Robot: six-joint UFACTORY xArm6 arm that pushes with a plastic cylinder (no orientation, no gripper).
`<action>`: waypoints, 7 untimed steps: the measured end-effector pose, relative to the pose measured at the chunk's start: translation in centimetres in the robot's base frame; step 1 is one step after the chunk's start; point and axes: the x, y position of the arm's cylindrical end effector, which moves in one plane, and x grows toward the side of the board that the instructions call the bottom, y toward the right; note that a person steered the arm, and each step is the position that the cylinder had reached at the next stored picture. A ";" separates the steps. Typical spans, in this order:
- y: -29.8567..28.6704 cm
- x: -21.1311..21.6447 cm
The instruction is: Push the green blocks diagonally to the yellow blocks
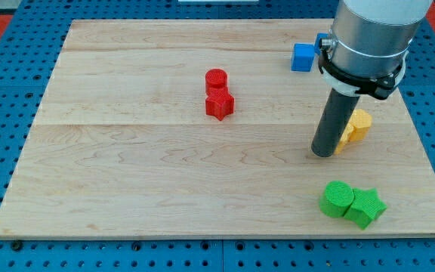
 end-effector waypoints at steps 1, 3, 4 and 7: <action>0.0 0.0; -1.2 0.4; -4.1 -0.3; 5.3 2.0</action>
